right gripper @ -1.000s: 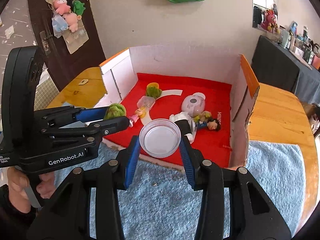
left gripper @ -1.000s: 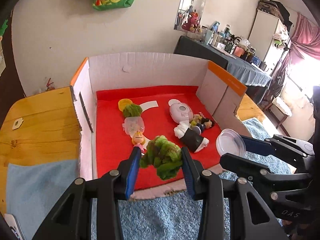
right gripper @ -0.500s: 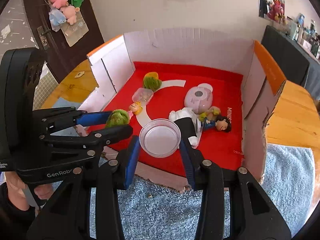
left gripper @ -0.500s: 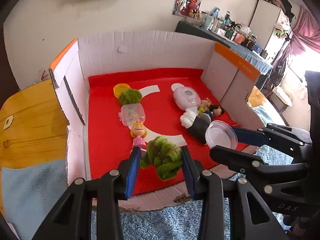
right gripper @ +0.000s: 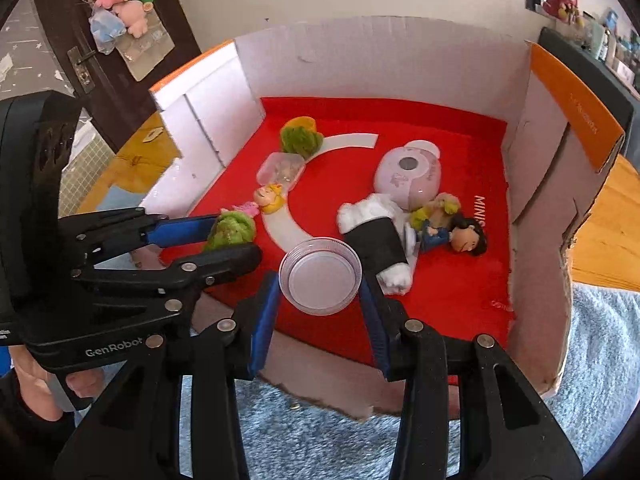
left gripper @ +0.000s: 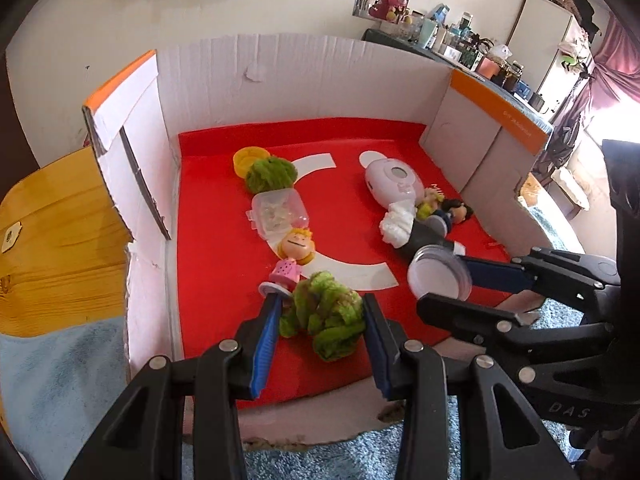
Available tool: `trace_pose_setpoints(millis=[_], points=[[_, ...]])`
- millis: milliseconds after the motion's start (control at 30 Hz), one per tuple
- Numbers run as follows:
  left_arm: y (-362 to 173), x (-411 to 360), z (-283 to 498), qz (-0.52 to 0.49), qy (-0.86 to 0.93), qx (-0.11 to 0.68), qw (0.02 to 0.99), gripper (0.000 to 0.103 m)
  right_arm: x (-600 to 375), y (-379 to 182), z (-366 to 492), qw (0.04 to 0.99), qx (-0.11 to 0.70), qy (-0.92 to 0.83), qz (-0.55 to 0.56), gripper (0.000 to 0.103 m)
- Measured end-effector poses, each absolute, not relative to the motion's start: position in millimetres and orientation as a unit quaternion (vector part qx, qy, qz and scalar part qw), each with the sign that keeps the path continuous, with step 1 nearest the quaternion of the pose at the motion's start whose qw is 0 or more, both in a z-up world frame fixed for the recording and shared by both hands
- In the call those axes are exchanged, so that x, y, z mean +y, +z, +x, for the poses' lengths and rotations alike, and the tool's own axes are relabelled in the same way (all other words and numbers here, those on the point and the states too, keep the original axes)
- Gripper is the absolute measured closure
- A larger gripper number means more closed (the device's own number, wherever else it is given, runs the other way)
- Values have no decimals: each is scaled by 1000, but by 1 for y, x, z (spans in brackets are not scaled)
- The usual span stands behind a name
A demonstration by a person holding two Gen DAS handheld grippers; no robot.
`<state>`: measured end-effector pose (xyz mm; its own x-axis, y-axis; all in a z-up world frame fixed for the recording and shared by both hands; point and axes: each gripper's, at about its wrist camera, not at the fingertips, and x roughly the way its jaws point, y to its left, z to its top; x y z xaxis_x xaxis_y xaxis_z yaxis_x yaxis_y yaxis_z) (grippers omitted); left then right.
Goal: Organize objects
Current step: 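Lift the pom-pom and lid and carry both over the red mat, then lower the pom-pom and lid onto the red mat and open both tools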
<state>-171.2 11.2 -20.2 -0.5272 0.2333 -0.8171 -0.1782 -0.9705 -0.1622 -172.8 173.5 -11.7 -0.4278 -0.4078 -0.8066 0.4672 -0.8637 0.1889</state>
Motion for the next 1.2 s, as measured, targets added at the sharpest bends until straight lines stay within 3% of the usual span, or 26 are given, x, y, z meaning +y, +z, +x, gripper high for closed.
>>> trace_pose_setpoints(millis=[367,1200], points=[[-24,11,-186,-469,876,-32,104,61,175,-16,-178,215,69,-859,460,64],[-26,13,-190,-461,883,-31,90,58,176,-19,-175,218,62,-859,460,64]])
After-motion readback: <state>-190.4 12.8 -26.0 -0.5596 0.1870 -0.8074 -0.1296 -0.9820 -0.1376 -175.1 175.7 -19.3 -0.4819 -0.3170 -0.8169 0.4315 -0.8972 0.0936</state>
